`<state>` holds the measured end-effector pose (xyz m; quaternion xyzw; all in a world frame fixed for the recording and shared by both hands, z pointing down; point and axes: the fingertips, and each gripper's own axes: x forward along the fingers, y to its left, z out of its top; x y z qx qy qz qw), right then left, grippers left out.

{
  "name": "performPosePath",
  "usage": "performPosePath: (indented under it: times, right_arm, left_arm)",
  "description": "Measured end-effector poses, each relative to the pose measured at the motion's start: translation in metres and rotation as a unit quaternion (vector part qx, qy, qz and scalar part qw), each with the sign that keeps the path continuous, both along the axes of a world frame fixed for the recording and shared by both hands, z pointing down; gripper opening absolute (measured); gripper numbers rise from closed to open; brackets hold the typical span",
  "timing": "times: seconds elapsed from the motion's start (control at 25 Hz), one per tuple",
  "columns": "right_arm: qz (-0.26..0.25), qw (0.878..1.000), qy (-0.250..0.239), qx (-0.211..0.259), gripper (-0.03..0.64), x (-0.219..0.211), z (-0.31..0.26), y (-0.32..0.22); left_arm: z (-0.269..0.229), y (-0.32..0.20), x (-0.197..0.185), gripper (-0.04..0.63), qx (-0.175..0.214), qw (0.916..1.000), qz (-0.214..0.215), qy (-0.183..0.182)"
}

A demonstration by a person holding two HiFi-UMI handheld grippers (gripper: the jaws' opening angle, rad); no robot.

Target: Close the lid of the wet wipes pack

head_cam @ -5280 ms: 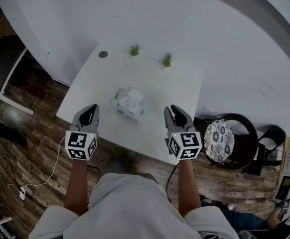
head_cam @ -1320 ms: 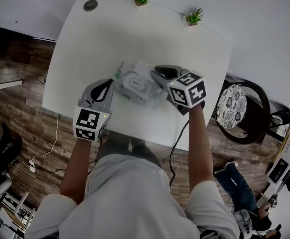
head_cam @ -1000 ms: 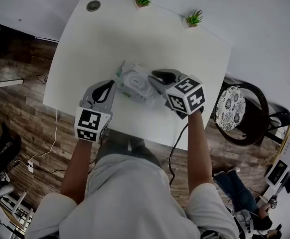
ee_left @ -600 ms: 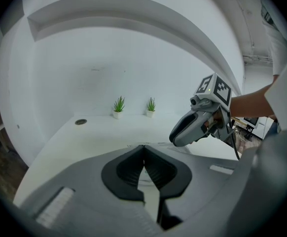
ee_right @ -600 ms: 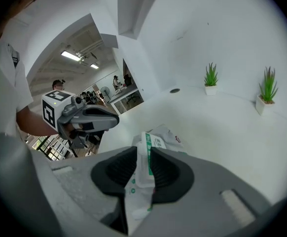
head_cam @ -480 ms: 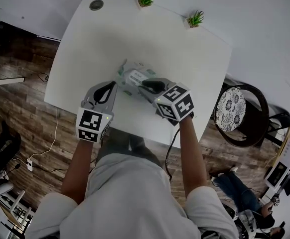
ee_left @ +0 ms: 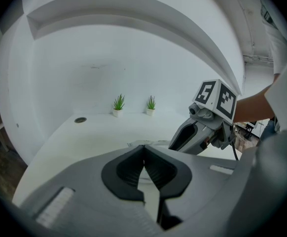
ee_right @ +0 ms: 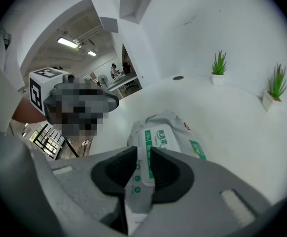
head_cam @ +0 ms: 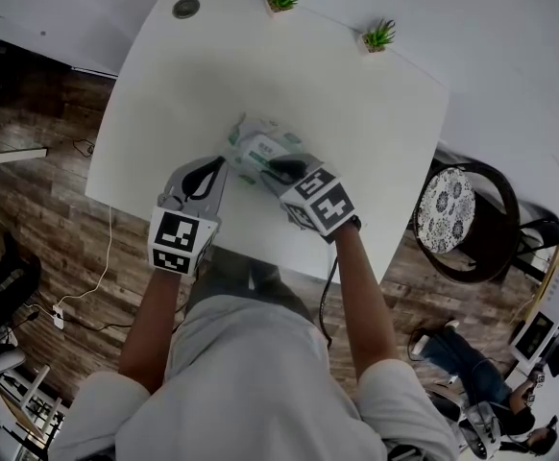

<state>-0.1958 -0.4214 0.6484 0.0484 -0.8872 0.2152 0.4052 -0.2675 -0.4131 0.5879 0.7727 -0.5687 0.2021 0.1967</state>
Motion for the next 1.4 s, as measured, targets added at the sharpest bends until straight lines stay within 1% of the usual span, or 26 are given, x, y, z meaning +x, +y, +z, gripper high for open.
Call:
performPosePath:
  times: [0.2,0.6,0.88,1.0,1.08,1.24,1.28,1.4]
  right_arm:
    - [-0.016,1.0,0.021,0.016,0.091,0.0,0.002,0.002]
    - [-0.04,0.998,0.052,0.027,0.091,-0.004,0.005,0.005]
    - [-0.001,1.0,0.019,0.023,0.091,-0.002,-0.003,0.005]
    - [0.009,1.0,0.003,0.029,0.091,-0.001,-0.011,0.006]
    - [0.028,0.999,-0.011,0.034,0.089,0.003,-0.019,0.002]
    - [0.077,0.995,-0.038,0.057,0.066,0.015,-0.039,-0.008]
    - [0.09,0.993,-0.045,0.067,0.043,0.018,-0.046,-0.009]
    - [0.121,0.986,-0.066,0.098,0.041,0.029,-0.064,-0.011]
  left_arm:
    - [0.0,0.001,-0.001,0.008,-0.004,1.0,-0.001,0.002]
    - [0.004,0.001,-0.005,0.008,-0.006,1.0,-0.001,0.006]
    - [-0.005,0.001,-0.006,0.008,0.003,1.0,0.003,0.005]
    - [-0.012,0.0,-0.004,0.008,0.011,0.9999,0.004,0.006]
    - [-0.016,0.001,-0.003,0.008,0.013,0.9999,0.005,0.007]
    - [-0.026,0.004,-0.002,0.008,0.022,0.9997,0.003,0.007]
    - [-0.031,0.004,-0.002,0.008,0.028,0.9996,0.001,0.008]
    - [-0.041,0.006,0.001,0.009,0.042,0.9991,-0.004,0.011]
